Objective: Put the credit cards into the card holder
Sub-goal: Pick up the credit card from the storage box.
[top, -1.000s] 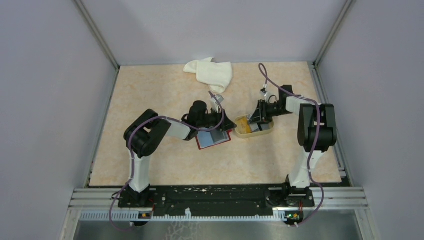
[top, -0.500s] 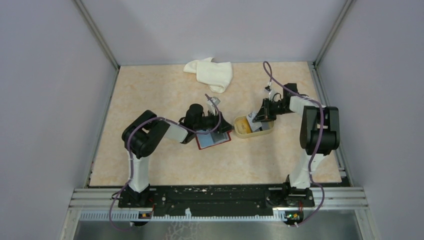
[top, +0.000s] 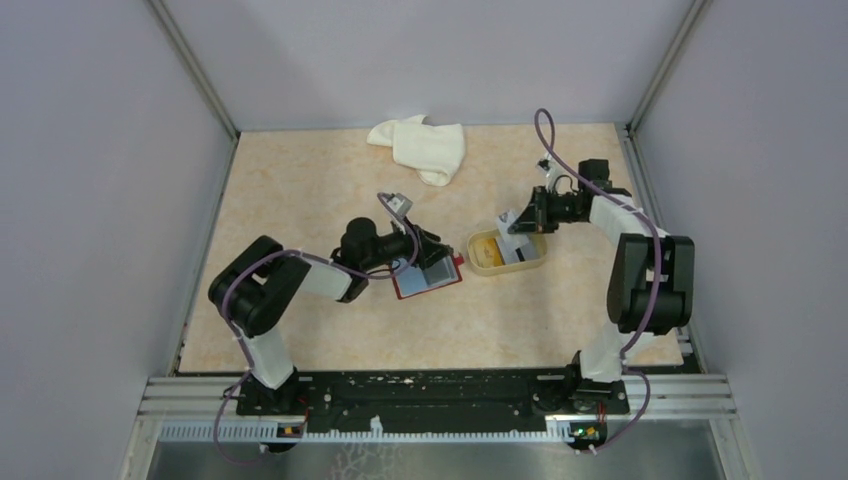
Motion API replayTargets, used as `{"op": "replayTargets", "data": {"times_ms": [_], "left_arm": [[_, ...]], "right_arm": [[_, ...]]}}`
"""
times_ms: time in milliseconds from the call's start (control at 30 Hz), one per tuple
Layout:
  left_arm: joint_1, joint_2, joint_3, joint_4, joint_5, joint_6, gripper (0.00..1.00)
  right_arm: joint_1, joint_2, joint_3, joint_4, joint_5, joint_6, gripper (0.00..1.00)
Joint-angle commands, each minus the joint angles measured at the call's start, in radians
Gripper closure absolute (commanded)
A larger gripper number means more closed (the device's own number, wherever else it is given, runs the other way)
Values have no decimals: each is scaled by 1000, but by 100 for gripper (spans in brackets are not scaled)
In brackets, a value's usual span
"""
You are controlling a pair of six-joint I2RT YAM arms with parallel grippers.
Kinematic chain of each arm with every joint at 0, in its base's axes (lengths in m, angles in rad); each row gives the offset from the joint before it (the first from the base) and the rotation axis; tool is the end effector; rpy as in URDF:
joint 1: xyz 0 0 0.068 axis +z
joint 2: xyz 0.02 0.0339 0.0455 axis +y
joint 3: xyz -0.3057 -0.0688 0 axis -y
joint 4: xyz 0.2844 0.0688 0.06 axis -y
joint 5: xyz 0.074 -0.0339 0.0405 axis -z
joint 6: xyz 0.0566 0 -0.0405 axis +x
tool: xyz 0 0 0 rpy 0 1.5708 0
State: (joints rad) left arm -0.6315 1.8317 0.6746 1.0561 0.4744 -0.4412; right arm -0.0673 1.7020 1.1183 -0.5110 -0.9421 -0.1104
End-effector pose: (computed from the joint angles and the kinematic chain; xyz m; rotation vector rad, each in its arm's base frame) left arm 0.3010 -0.2522 0.1600 0.5520 1.7216 -1.1827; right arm 0.3818 0.0202 0.2145 -0.3424 2.3528 1.1462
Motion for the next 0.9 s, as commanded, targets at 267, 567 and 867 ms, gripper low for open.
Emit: {"op": "replayTargets", "data": {"times_ms": [267, 567, 867], "left_arm": [[17, -222, -368, 535, 5, -236, 9], [16, -541, -557, 499, 67, -366, 14], [9, -913, -615, 270, 61, -336, 14]], "right_arm": [[186, -144, -77, 144, -359, -79, 100], [357, -205, -86, 194, -375, -43, 100], [442, -281, -170, 419, -373, 106, 100]]}}
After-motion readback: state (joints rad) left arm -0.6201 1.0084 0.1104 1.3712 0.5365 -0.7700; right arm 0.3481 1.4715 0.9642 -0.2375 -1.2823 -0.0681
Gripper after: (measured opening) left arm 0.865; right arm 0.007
